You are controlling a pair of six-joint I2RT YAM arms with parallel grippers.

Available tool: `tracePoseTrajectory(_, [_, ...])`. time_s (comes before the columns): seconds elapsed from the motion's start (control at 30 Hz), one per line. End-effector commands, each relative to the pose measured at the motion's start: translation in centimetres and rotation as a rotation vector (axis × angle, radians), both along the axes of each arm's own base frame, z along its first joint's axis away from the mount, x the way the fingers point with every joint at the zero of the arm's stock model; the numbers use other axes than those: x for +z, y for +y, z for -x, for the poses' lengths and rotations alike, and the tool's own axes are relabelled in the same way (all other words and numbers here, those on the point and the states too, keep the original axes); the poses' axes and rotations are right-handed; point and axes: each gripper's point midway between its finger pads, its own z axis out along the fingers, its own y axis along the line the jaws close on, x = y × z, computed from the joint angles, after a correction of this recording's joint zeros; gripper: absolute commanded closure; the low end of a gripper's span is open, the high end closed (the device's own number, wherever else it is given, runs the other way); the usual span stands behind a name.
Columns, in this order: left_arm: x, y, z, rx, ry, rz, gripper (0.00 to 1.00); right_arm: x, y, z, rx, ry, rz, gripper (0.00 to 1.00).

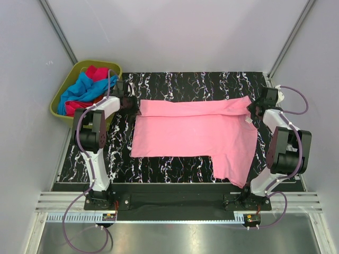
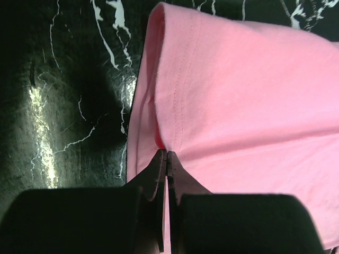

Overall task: Fold and stack the t-shirts
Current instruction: Fold the tshirt

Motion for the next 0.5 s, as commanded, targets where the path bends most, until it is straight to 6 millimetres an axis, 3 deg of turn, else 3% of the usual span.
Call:
tracePoseTrajectory(0.0, [1.6,0.9,-0.5,0.004,-0.052,-0.033,1.00,1.7,-0.2,0.4,0.001,-0.038,0.011,1.00])
tracePoseTrajectory(0.3, [0.7,0.9,-0.7,0.006,-0.033,-0.033,1.00,0.4,-0.1,0.2,0.005,-0.011,-0.002,1.00])
tracePoseTrajectory(0.37, [0.7,1.0,-0.6,0.008,-0.028,-0.038,0.96,0.1,-0.2,0.5,0.005,0.005,0.004,1.00])
tracePoseTrajectory(0.43, [0.9,1.7,-0.1,0.033,-0.013,-0.069,0.88,-0.8,-1.3,2.2,-0.052,0.097,0.042,0.91])
tracePoseTrajectory(0.47, [1.1,2.4,0.1,0.059,-0.015,-0.100,0.84,-0.1,-2.0,2.3,-0.077,0.115,0.063,0.85])
